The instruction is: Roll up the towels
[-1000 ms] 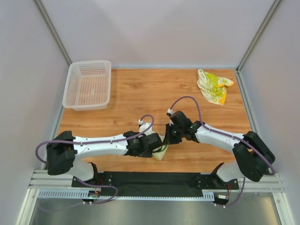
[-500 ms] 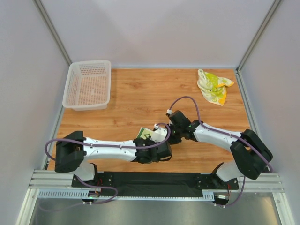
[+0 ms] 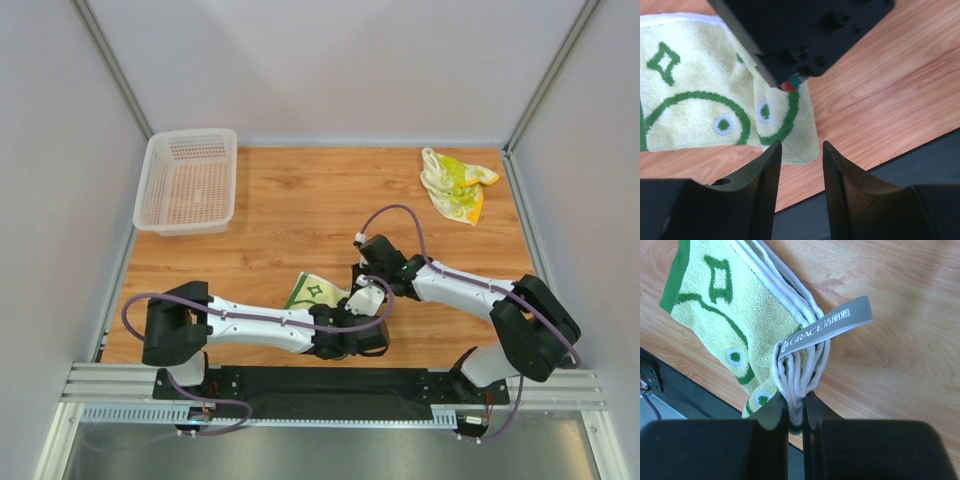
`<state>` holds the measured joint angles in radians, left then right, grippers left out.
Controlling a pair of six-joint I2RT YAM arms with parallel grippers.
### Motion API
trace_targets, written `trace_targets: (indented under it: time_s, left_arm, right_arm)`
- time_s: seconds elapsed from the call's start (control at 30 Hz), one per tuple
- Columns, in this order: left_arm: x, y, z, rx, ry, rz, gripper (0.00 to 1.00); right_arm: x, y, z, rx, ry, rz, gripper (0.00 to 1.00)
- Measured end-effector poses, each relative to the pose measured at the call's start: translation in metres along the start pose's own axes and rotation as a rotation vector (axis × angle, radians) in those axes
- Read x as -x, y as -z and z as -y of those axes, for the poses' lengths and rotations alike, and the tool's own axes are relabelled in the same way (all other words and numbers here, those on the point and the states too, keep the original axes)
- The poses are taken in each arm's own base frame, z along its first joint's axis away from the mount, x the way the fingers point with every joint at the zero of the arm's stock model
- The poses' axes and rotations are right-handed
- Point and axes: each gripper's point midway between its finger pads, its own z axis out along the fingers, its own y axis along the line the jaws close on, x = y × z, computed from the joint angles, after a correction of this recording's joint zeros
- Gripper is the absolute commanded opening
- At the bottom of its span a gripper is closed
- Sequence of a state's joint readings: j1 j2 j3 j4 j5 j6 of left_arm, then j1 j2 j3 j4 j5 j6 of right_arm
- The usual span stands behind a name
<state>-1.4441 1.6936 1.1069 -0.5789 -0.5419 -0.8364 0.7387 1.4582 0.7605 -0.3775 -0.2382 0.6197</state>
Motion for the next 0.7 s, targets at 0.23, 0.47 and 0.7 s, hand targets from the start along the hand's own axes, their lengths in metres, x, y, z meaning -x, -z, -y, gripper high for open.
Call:
trace_targets:
  time_s: [0.23, 0.47, 0.7]
  left_arm:
    - [0.012, 0.005, 0.009, 0.0, -0.02, 0.042, 0.48]
    - [-0.002, -0.012, 0.005, 0.047, -0.044, 0.02, 0.51]
    - [-0.018, -0.03, -0.001, 0.088, -0.052, 0.016, 0.5]
  right_arm:
    - [-0.002, -0.001, 0.001, -0.002, -0.002, -0.009, 0.0]
    - [0.0, 0.001, -0.003, 0.005, -0.002, -0.013, 0.0]
    - [-0.003, 0.002, -0.004, 0.009, -0.004, -0.03, 0.0]
